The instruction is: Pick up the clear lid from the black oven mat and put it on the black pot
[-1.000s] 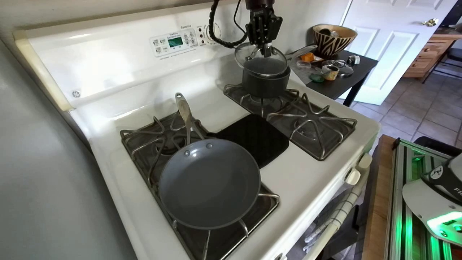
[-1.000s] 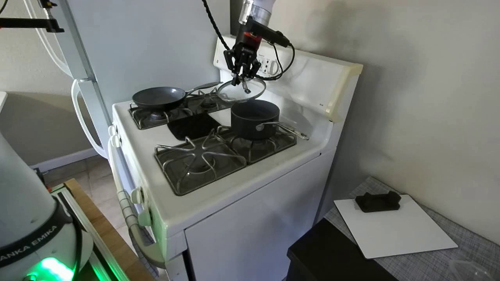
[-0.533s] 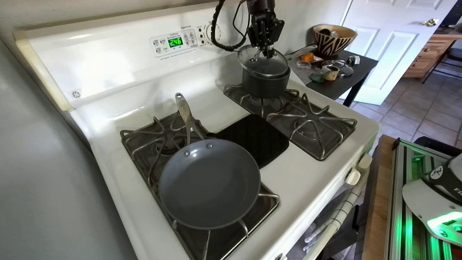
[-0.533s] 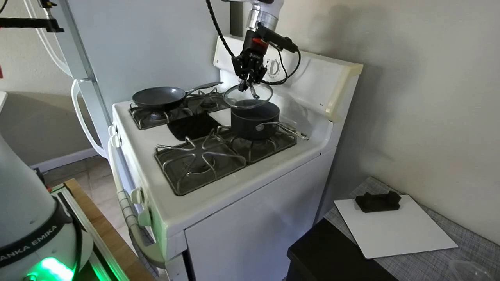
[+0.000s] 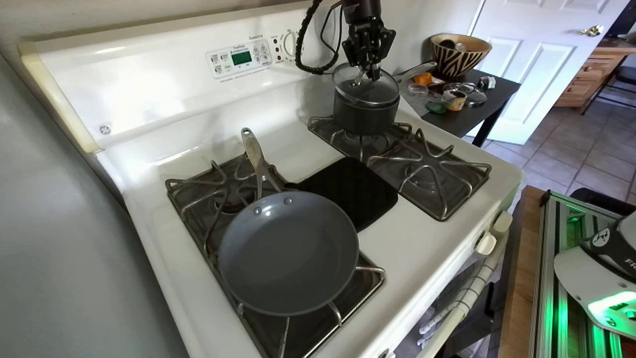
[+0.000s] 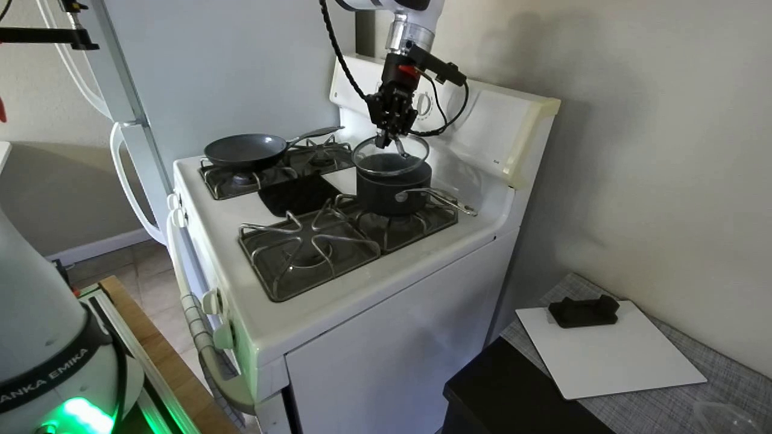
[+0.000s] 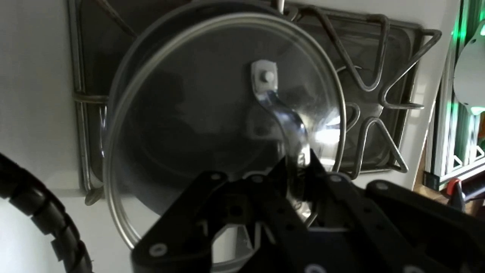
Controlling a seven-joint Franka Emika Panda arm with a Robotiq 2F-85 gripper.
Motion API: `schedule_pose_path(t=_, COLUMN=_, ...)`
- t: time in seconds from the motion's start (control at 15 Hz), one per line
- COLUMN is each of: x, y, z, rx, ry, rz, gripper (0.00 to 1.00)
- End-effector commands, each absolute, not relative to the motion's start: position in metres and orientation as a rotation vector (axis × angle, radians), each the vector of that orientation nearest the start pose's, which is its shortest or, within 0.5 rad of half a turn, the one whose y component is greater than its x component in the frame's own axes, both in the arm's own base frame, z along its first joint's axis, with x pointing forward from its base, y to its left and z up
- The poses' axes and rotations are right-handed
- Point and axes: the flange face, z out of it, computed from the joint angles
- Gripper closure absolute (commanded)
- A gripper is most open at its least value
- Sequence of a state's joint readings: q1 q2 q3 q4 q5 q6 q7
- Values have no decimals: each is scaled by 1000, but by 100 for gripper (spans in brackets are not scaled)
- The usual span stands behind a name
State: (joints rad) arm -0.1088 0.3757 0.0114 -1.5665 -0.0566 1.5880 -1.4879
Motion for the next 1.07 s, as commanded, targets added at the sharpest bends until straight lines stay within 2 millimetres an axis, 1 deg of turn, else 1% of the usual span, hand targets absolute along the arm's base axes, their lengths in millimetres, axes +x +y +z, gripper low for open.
schedule_pose_path(t=0.0, x=627, y=-76, z=400, rx=-2187, ry=-1934, rz=447, gripper=100)
schedule_pose_path(t=0.4, x=628, y=-81, z=391, rx=-2150, ry=-1960, rz=470, gripper=100)
schedule_pose_path(t=1.0, x=633, y=-82, z=383, rx=-2121, ry=-1952, rz=466, gripper=100)
